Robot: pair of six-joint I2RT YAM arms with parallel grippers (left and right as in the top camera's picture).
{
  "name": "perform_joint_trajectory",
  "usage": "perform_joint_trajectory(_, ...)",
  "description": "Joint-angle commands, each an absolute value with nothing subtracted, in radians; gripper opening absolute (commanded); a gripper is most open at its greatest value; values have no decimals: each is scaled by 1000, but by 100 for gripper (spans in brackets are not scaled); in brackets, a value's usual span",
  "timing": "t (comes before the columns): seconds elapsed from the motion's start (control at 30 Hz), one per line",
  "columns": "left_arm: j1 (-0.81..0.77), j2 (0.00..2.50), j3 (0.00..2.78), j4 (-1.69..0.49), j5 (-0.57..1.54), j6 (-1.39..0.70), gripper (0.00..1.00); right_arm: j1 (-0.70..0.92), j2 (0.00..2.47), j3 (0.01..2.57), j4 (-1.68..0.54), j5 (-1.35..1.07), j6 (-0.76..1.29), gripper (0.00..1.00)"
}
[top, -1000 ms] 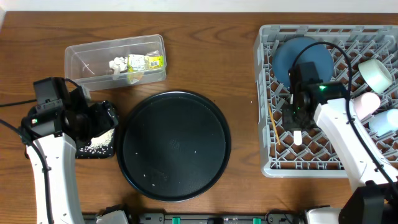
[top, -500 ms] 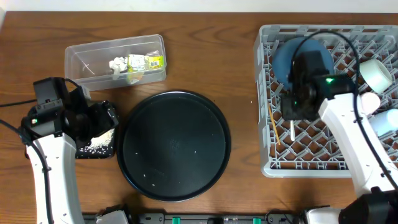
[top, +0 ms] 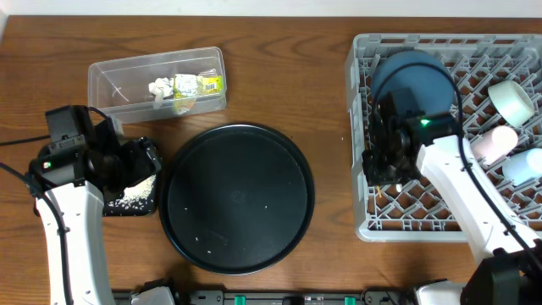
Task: Sort waste into correct bins and load items into the dishwasher rack
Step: 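Insert the white knife upright into the rack beside the chopstick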
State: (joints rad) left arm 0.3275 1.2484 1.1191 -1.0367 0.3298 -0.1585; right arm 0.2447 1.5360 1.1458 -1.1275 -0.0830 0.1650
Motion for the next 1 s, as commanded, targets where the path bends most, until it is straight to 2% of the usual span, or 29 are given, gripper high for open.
perform_joint_trajectory(0.0,332,1251,1123,-1039,328,-163,84,250,1532,1102,-1114,-86,190,24)
perform_joint_trajectory(0.67,332,1251,1123,-1043,328,-163,84,250,1532,1032,-1072,-53,191,19)
perform_joint_trajectory(0.73,332,1251,1123,-1043,328,-163,84,250,1532,1022,-1066,-53,205,15)
perform_joint_trajectory(0.87,332,1251,1123,-1043,328,-163,83,250,1531,1020,-1066,-53,209,1)
perform_joint_trajectory(0.97,332,1251,1123,-1043,328,-163,84,250,1531,1022,-1074,-54,213,1)
